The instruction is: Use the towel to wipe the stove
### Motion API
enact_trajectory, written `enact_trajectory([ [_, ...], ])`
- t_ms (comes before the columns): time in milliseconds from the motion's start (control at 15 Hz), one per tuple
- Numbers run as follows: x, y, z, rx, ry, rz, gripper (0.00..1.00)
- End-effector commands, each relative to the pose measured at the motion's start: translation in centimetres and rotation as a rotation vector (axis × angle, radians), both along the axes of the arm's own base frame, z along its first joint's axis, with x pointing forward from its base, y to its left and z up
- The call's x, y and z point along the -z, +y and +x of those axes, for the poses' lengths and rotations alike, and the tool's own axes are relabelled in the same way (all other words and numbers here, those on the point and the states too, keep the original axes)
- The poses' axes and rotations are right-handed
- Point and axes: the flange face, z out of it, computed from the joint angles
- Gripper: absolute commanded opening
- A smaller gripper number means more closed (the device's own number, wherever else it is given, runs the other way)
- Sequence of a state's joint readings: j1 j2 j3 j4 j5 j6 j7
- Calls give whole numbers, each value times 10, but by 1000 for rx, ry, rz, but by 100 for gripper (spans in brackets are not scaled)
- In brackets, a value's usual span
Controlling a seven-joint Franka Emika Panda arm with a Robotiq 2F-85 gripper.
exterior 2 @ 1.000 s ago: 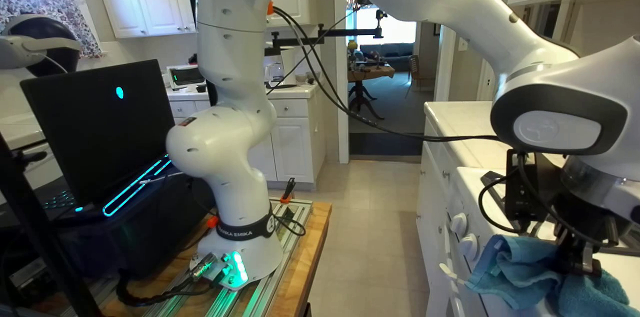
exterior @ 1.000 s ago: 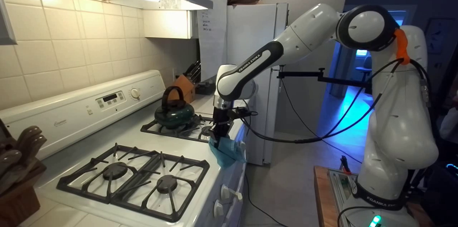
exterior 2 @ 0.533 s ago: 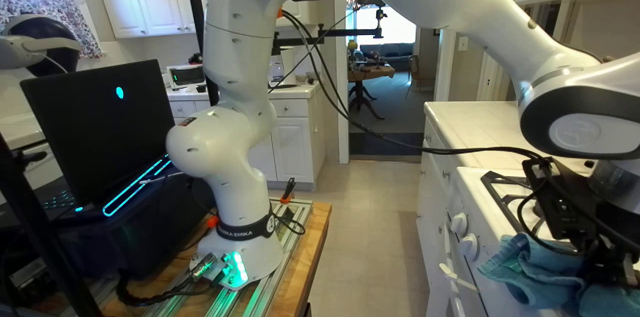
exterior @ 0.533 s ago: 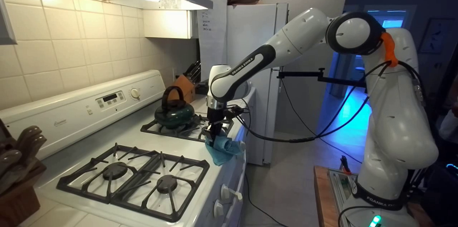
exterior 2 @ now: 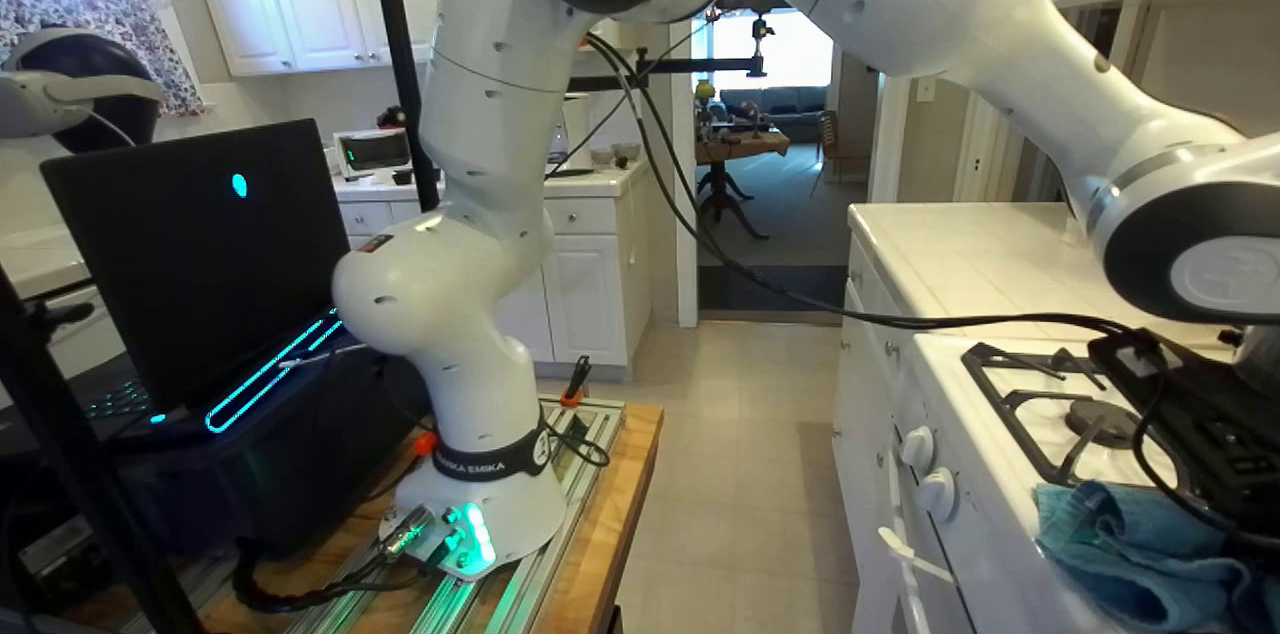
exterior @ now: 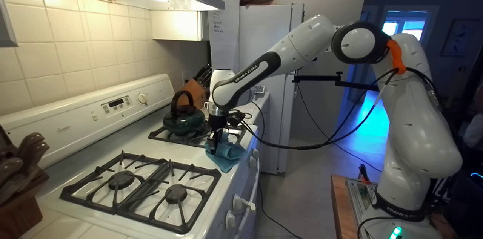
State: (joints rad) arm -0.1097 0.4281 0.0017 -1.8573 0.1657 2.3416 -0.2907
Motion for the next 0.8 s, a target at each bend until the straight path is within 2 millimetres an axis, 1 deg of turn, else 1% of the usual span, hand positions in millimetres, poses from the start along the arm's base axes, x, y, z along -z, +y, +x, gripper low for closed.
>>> enact_trajectory([
  [0, 8, 7, 25, -96, -8, -22, 2],
  [267, 6, 12, 45, -132, -40, -40, 2],
  [467, 8, 14, 55, -125, -43, -33, 2],
  [600, 7, 20, 55, -105, -31, -25, 2],
  [733, 6, 24, 48, -89, 1, -12, 2],
])
